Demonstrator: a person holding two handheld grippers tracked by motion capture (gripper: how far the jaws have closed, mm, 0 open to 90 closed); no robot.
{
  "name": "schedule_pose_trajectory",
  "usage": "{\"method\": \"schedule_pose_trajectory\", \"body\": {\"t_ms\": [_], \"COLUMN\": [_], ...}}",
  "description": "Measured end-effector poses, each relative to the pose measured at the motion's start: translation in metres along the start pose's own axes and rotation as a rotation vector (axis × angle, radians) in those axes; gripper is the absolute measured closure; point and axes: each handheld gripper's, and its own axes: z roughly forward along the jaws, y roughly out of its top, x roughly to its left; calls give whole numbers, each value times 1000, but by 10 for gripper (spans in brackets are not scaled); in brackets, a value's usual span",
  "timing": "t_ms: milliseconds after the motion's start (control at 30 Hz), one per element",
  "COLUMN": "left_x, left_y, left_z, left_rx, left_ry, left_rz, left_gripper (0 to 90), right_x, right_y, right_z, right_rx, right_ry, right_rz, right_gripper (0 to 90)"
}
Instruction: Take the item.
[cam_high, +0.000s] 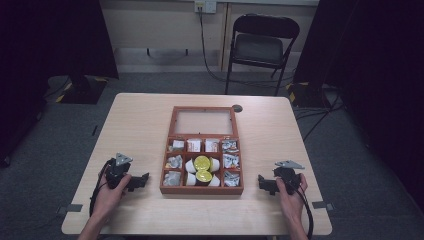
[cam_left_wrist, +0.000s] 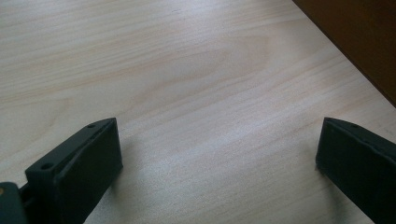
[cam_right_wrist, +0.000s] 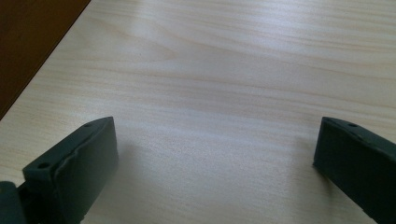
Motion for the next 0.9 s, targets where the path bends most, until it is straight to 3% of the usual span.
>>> {"method": "schedule_pose_trajectory", "body": {"t_ms": [367,467,500,567,900], "left_x": [0,0,0,0,0], "left_y": [0,0,0,0,0], "left_z": [0,0,0,0,0], "left_rx": [0,0,0,0,-3], "left_ry": [0,0,0,0,1], "left_rz": [0,0,0,0,-3], "left_gripper": [0,0,0,0,0], "right_x": [1,2,3,3,2], "right_y": [0,0,1,1,2], "right_z": [0,-2,-5,-6,-8], "right_rx": [-2,-5,-17,-16,-19], "right_ry": [-8,-9,-16,-28,-10], "right_rz": [8,8,13,6,13], "right_gripper": [0,59,170,135,150]}}
